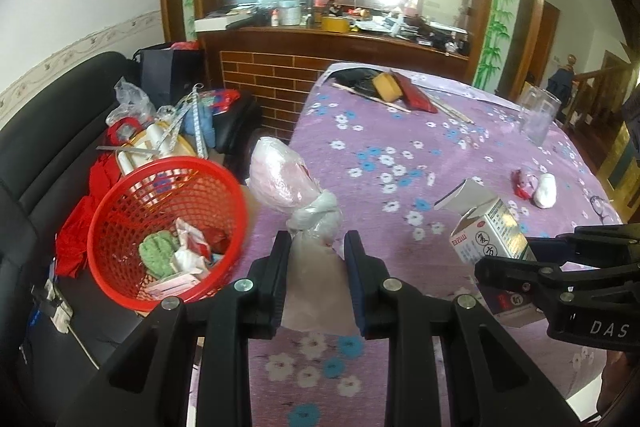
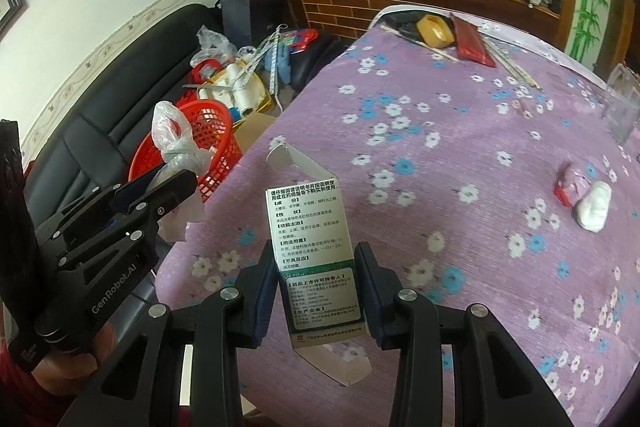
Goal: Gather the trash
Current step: 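Carry the white bag and leaflet over the red wastebasket with both grippers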
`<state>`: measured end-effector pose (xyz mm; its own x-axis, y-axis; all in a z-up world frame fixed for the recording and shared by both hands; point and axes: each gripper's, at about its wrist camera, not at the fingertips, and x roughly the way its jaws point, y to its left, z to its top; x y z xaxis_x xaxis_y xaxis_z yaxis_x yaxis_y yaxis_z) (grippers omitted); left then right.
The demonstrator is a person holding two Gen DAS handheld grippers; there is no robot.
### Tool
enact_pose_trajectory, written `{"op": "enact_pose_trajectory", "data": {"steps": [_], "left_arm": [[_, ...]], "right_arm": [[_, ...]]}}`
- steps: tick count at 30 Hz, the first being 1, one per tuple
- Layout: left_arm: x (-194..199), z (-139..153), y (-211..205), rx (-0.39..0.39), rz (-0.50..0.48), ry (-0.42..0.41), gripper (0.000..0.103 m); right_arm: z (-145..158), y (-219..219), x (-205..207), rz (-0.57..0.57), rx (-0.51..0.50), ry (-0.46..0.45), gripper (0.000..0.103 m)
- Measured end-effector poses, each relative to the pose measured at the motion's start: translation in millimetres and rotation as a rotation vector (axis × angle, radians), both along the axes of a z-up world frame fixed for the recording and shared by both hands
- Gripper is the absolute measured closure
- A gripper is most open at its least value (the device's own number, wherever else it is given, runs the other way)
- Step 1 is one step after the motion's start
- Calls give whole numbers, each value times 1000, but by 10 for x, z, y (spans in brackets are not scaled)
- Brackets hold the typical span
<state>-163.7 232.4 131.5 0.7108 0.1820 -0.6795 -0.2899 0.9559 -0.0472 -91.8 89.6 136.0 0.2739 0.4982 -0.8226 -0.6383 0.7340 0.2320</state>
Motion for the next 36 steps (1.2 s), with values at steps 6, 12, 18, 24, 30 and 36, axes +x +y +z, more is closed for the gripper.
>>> {"op": "enact_pose_trajectory", "data": {"steps": [6, 12, 18, 24, 30, 36], "left_arm": [[-81, -46, 276, -21, 45, 7, 77], [-227, -80, 692, -43, 128, 5, 77], [-357, -97, 1066, -64, 193, 1, 77], [-424, -81, 1329, -91, 227, -1, 77], [-402, -47, 1468, -106, 234, -12, 77], [-351, -99, 1591, -104, 244, 6, 77]], "right_arm": [[-44, 245, 12, 23, 3, 17, 61], [-37, 535, 66, 54, 10, 30, 61], [34, 935, 154, 110, 37, 43, 61], [114, 1443, 197, 181, 62, 66, 61], [90, 1934, 242, 231, 70, 91, 61], [53, 2160, 379, 232, 74, 109, 61]]}}
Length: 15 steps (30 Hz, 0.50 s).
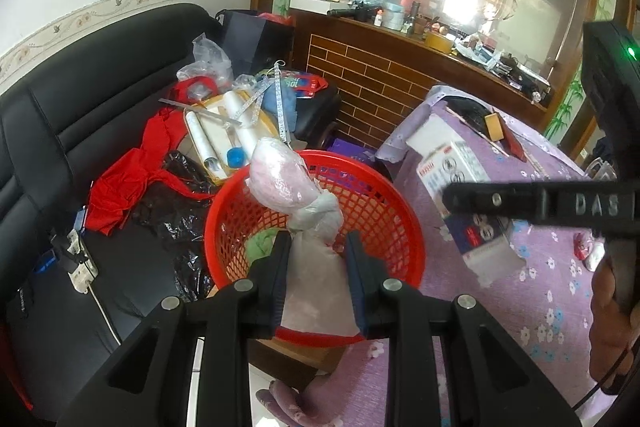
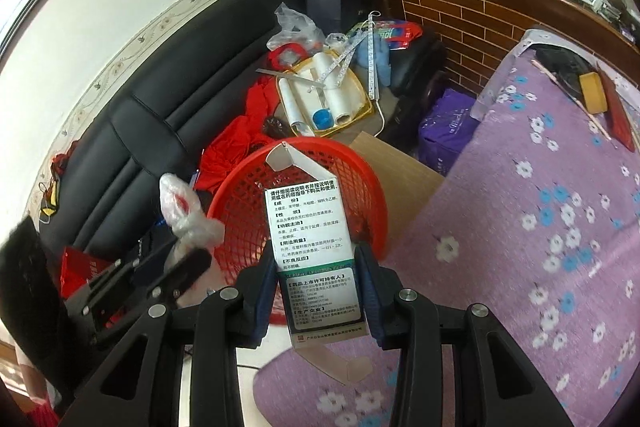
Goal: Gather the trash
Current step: 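Carry the white bag and leaflet over the red wastebasket with both grippers, then open both grippers to drop the bag and leaflet into the basket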
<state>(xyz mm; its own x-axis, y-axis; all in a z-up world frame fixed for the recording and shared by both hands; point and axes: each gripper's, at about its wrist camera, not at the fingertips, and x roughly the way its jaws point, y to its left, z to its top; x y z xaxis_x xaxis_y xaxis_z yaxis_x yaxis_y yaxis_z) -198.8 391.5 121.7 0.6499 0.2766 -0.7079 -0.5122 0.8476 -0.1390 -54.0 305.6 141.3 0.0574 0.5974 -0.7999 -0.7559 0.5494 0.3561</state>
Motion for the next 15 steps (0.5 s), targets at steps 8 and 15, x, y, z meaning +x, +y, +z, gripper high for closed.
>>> {"op": "enact_pose_trajectory", "data": {"steps": [8, 15], "left_arm": [[89, -46, 98, -8, -1, 10, 77], [125, -54, 153, -10, 3, 9, 77]], "right_arm": [[-82, 325, 158, -4, 2, 41, 60], [-124, 486, 245, -17, -5, 44, 60]]}}
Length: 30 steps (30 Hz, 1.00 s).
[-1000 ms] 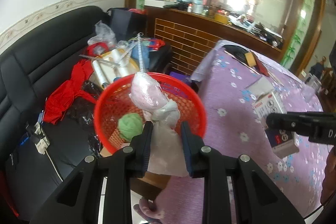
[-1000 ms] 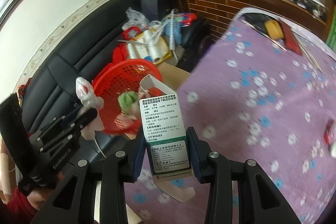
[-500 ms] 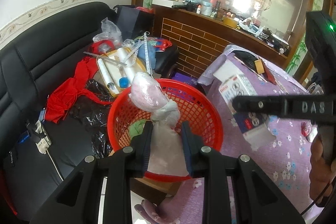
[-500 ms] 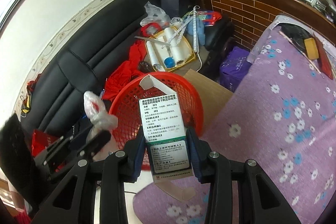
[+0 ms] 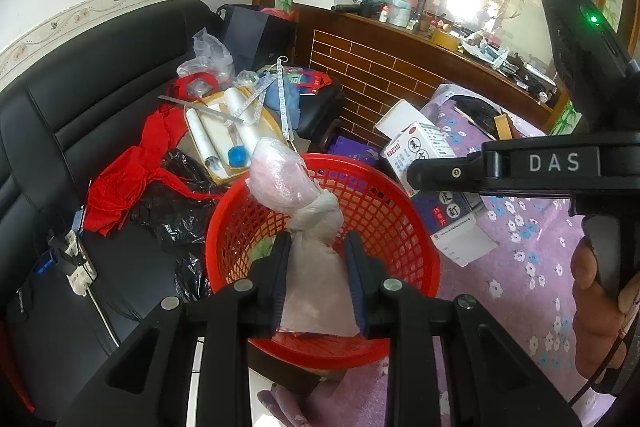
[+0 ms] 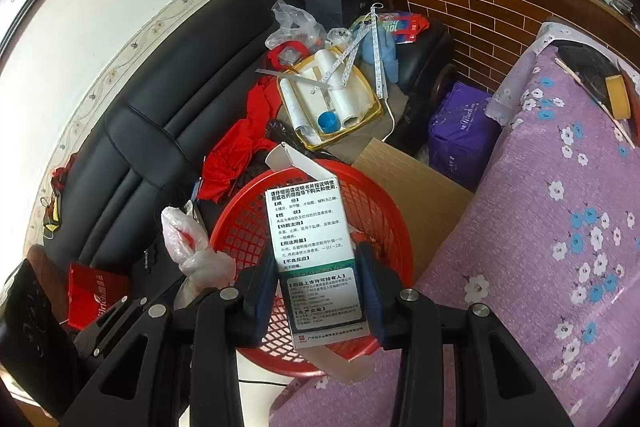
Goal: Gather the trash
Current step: 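Open both grippers to drop the bag and leaflet into the basket, then return both open grippers to the remaining trash on the table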
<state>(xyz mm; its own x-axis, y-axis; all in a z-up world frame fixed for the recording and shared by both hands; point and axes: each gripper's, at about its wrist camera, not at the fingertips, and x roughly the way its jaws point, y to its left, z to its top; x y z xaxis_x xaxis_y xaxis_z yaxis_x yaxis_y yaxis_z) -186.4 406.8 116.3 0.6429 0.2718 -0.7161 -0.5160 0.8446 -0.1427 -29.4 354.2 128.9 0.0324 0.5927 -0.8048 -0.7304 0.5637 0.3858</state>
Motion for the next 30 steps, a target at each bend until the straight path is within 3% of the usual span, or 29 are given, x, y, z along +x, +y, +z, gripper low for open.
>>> {"op": "enact_pose_trajectory", "data": {"steps": [4, 5, 8, 9, 15, 18, 21, 30], "left_arm": [[17, -18, 24, -3, 7, 3, 74], [21, -17, 33, -4, 7, 2, 69], [13, 0, 43, -3, 19, -10, 47], [6, 9, 47, -3, 24, -15, 45], [-46, 29, 56, -13, 43, -19, 44], [-83, 32, -9, -8, 56, -18, 38], [-99, 35, -136, 14, 51, -12, 31], [-127, 68, -513, 57, 32, 2, 27]], "right_arm": [[-28, 43, 36, -1, 0, 6, 60], [-30, 45, 36, 0, 0, 8, 60], [-27, 56, 54, 2, 4, 11, 47], [-12, 47, 58, 1, 12, 6, 46], [107, -60, 68, -16, 34, -16, 46], [154, -161, 61, -25, 37, -25, 46], [181, -289, 53, -36, 38, -25, 45], [201, -741, -137, -48, 29, -55, 42]]}}
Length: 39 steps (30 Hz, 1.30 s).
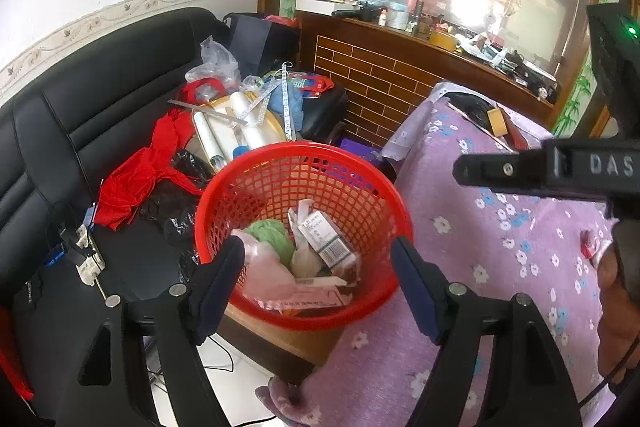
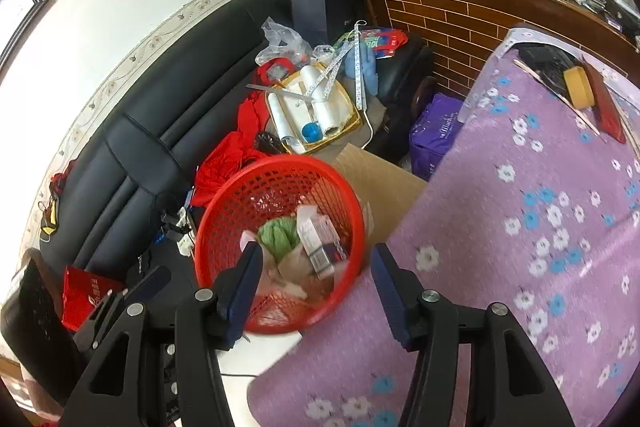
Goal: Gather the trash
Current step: 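Return both open grippers to the remaining trash on the table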
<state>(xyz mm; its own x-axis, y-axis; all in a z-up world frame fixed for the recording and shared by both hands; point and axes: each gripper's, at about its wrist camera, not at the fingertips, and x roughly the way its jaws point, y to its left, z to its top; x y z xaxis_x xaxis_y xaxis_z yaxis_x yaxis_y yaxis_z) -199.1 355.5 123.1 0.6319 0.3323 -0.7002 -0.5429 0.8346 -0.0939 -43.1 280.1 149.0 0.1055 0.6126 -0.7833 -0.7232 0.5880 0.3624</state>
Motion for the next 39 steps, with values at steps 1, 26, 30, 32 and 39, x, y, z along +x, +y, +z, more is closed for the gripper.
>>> {"op": "enact_pose_trajectory", "data": {"steps": [1, 26, 30, 32, 39], "left_arm": [[-8, 5, -29, 5, 1, 0, 27], [223, 293, -1357, 122, -114, 15, 26], [374, 317, -1622, 130, -173, 21, 26], [459, 316, -1763, 129, -207, 27, 26], [742, 305, -2391, 123, -382, 42, 26]], "right_arm": [[-2, -66, -31, -1, 1, -1, 42], [33, -1867, -110, -149, 19, 30, 42], [43, -2205, -36, -206, 30, 35, 42], [31, -2422, 19, -247, 35, 40, 42], [-119, -3288, 300, -433, 26, 77, 42]]}}
